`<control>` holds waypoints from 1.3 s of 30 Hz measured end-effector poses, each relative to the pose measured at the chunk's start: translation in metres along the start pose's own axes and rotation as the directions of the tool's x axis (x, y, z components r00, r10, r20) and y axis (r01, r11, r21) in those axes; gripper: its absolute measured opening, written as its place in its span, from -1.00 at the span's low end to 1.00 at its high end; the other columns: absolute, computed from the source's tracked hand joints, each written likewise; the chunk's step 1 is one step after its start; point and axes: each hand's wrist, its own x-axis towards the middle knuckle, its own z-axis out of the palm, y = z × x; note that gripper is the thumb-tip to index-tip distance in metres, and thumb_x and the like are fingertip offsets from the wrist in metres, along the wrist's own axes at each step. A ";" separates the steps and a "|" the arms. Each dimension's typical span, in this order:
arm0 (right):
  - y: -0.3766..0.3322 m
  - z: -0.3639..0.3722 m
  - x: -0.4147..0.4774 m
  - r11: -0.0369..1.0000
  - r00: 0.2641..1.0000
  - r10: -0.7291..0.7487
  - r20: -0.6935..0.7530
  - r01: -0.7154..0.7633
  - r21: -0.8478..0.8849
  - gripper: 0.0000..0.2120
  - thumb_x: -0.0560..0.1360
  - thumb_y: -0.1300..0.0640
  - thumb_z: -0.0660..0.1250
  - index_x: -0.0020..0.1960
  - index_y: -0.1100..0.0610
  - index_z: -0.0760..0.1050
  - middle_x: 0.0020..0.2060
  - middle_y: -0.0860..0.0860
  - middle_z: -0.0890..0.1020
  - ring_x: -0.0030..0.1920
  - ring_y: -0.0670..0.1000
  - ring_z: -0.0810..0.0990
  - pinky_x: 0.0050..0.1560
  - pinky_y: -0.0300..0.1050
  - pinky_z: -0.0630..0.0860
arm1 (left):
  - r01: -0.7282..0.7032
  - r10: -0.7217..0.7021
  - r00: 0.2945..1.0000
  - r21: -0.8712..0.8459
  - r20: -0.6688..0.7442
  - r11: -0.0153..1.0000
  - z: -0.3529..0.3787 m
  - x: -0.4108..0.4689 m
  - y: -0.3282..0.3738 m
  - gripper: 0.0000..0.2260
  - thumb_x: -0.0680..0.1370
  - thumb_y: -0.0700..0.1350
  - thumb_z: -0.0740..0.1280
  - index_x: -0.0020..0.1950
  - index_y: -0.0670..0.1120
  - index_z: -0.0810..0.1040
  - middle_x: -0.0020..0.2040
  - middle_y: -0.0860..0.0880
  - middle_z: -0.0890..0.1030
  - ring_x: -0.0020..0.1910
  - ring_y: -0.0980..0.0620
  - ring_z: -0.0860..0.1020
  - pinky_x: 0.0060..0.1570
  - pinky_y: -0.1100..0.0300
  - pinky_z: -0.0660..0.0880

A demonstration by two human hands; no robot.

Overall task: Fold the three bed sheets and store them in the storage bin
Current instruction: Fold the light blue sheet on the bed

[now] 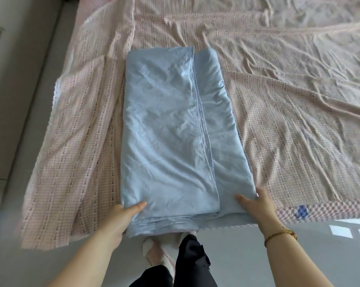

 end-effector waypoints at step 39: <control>-0.314 0.021 0.209 0.844 0.895 -0.433 0.107 0.361 0.397 -0.68 0.55 0.02 0.21 0.29 0.05 0.37 0.10 0.04 0.51 0.02 0.04 0.51 0.06 -0.08 0.46 | -0.492 0.462 0.862 -0.125 -0.211 0.862 0.027 0.170 0.311 -0.62 0.50 0.17 0.26 0.21 0.00 0.49 0.24 0.00 0.48 0.18 0.03 0.47 0.24 0.17 0.37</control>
